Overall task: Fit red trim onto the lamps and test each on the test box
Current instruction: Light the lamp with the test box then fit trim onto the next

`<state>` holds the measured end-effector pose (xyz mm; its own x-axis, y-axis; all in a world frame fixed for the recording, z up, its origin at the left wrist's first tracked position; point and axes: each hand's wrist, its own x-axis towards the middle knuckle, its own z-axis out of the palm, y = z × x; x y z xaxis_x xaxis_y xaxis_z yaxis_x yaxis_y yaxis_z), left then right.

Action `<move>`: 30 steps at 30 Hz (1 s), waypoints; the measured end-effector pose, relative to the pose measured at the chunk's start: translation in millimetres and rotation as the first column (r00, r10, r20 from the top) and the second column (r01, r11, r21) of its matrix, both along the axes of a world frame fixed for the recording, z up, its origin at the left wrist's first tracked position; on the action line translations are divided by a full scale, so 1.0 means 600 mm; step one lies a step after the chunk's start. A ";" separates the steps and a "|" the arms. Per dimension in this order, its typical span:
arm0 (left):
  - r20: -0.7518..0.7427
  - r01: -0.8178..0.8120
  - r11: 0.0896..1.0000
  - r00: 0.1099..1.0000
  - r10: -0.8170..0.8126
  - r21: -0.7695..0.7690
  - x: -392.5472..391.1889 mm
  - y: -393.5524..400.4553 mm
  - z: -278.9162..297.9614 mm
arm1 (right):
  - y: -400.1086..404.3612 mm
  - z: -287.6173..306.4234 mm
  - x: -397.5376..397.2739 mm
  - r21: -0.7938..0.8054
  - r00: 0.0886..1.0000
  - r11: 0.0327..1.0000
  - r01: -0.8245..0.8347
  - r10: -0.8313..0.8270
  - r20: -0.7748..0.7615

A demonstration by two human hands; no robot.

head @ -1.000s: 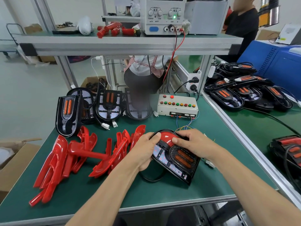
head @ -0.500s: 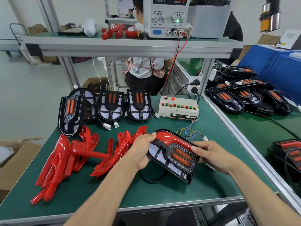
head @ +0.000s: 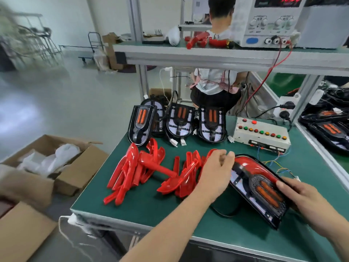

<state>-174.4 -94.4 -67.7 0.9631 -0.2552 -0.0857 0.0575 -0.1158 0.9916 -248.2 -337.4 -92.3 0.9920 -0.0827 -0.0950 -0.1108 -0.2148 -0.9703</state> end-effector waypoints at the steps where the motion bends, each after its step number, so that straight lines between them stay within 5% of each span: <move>1: 0.114 -0.070 0.997 0.991 0.066 0.031 -0.006 0.015 0.004 | 0.000 -0.002 -0.005 -0.005 1.000 1.000 0.028 -0.028 0.008; 4: 0.389 -0.195 0.959 0.915 0.102 0.207 -0.022 0.090 0.025 | -0.006 -0.013 -0.012 -0.001 0.992 0.992 0.122 -0.122 -0.005; 7: 0.481 -0.351 0.780 0.874 0.073 0.518 -0.016 0.187 0.045 | -0.014 -0.015 -0.012 -0.022 0.983 0.984 0.177 -0.178 -0.037; 10: 0.477 -0.458 0.567 0.870 0.126 0.685 0.001 0.263 0.061 | -0.002 -0.003 -0.018 -0.026 0.979 0.980 0.198 -0.199 -0.042; 17: 0.224 -0.201 0.135 0.957 -0.187 0.970 0.033 0.298 0.047 | 0.021 0.010 -0.022 0.041 0.976 0.979 0.198 -0.193 -0.100; 23: 0.233 -0.229 0.045 0.936 -0.264 0.972 0.039 0.288 0.016 | 0.021 0.013 -0.025 0.061 0.978 0.981 0.186 -0.178 -0.108; 30: 0.350 -0.327 0.125 0.888 -0.300 0.937 0.039 0.297 0.019 | 0.023 0.015 -0.024 0.083 0.982 0.983 0.167 -0.158 -0.103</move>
<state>-151.2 83.7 -56.1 0.9661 -0.2393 0.0968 -0.2326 -0.9696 -0.0756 -262.5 -323.5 -83.2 0.9521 -0.2286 -0.2032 -0.2302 -0.0982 -0.9682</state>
